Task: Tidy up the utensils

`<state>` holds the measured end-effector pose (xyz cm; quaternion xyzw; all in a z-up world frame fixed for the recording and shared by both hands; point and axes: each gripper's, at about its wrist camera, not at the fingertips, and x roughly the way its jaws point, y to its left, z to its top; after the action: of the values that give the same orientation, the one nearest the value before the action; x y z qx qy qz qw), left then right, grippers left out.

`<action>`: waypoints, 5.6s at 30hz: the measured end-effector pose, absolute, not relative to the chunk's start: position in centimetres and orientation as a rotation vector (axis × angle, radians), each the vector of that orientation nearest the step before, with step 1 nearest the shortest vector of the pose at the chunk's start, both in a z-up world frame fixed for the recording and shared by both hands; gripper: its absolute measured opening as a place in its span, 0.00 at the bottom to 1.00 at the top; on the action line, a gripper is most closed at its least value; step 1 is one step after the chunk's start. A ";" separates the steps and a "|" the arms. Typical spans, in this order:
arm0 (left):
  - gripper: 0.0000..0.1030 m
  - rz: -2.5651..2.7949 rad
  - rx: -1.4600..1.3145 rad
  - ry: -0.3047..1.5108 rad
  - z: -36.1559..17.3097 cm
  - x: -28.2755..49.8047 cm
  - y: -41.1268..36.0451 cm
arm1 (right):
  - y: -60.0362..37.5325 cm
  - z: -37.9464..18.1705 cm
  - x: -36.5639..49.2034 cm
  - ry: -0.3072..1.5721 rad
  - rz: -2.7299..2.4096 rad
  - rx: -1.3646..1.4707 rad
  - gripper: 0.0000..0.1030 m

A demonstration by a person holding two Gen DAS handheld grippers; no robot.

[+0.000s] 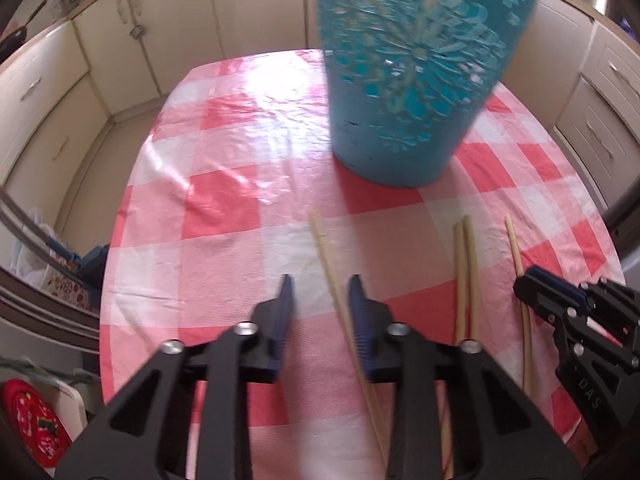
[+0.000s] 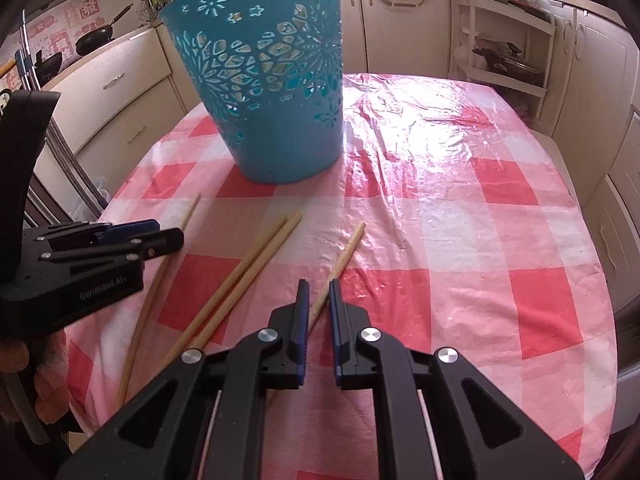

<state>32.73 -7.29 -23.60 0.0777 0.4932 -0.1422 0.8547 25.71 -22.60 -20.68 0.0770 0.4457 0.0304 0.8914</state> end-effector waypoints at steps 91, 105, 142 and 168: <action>0.05 -0.285 -0.056 0.887 -17.7 34.0 -2.2 | -21.8 -20.8 25.2 0.888 0.119 0.110 0.09; 0.05 -0.293 -0.129 0.796 -14.2 33.6 -0.3 | -22.1 -20.8 25.2 0.885 0.128 0.139 0.09; 0.05 -0.335 -0.284 0.481 -5.1 43.7 -10.6 | -23.4 -20.9 25.7 0.897 0.164 0.239 0.08; 0.70 -0.130 -0.175 0.526 -8.4 34.1 1.3 | -22.8 -20.8 25.5 0.891 0.143 0.187 0.06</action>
<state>34.10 1.28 -8.41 -0.0862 0.2597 -0.0640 0.9597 25.54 -22.84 -20.76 0.0903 0.4300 0.0689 0.8956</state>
